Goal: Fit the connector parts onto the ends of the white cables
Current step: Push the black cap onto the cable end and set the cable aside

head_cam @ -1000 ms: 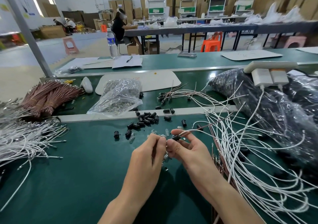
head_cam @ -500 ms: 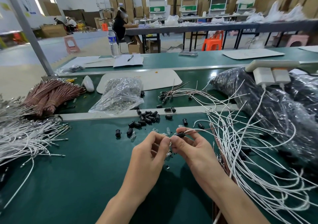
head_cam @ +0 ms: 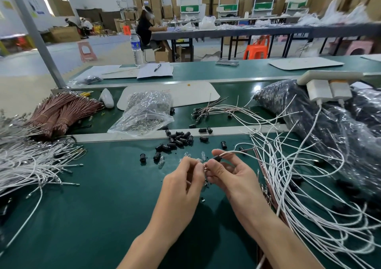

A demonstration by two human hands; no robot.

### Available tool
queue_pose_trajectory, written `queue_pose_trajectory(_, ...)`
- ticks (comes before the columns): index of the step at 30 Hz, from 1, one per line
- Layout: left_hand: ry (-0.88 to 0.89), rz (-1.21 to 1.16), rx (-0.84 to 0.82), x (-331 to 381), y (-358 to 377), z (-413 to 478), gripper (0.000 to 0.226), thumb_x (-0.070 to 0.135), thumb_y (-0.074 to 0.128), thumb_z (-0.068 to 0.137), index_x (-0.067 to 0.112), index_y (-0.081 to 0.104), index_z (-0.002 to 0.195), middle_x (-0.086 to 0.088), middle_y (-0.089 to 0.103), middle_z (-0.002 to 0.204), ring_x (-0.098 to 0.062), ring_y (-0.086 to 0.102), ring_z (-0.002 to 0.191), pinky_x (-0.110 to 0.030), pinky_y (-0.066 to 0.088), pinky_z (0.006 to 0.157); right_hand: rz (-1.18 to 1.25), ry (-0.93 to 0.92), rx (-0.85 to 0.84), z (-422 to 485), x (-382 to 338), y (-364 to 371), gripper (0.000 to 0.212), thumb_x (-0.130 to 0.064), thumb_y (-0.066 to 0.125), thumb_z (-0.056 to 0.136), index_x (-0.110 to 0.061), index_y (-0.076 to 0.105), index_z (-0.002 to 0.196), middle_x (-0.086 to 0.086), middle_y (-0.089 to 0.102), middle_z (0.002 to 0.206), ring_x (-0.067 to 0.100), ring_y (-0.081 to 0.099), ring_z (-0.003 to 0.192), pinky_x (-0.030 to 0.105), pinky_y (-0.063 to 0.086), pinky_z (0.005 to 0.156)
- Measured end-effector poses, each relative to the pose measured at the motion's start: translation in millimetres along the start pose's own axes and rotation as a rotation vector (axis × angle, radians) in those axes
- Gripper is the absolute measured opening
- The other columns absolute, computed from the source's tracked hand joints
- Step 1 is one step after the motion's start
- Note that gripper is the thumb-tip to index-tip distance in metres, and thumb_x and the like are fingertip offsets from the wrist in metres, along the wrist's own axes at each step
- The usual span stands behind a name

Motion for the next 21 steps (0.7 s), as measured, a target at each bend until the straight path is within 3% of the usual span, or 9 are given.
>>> queue_pose_trajectory(5,-0.042,-0.073,0.013,-3.1,-0.6,0.3,0.019,0.035,0.047,0.105,0.030,0.056,0.088,0.010,0.068,0.070,-0.006,0.062,0.059,-0.019,0.048,0.057,0.047,0.041,-0.047,-0.1,1.7,2.1,0.052,-0.023,0.082,0.068,-0.015,0.066,0.117,0.018,0.071,0.090,0.021,0.072,0.081,0.023,0.058,0.071)
queue_pose_trajectory(12,-0.033,-0.059,0.001,-2.9,1.6,0.1,0.017,0.036,0.047,0.103,0.029,0.055,0.089,0.007,0.068,0.071,-0.009,0.058,0.057,-0.031,0.051,0.054,0.106,0.073,-0.059,0.6,4.7,1.4,0.047,-0.020,0.086,0.061,-0.021,0.074,0.107,0.021,0.067,0.096,0.026,0.072,0.086,0.025,0.058,0.074)
queue_pose_trajectory(21,0.025,0.044,-0.010,-1.7,-0.3,1.2,0.019,0.034,0.047,0.105,0.029,0.053,0.087,0.009,0.059,0.066,-0.004,0.048,0.052,-0.019,0.040,0.050,0.107,0.065,-0.053,-0.6,3.3,1.0,0.050,-0.019,0.085,0.060,-0.021,0.073,0.109,0.018,0.073,0.095,0.023,0.073,0.087,0.023,0.058,0.073)
Point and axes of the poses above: each hand's wrist, its own z-axis towards the middle knuckle, its own y-axis out of the palm, x = y × z, the point moved 5 cm from there along z, towards the middle knuckle
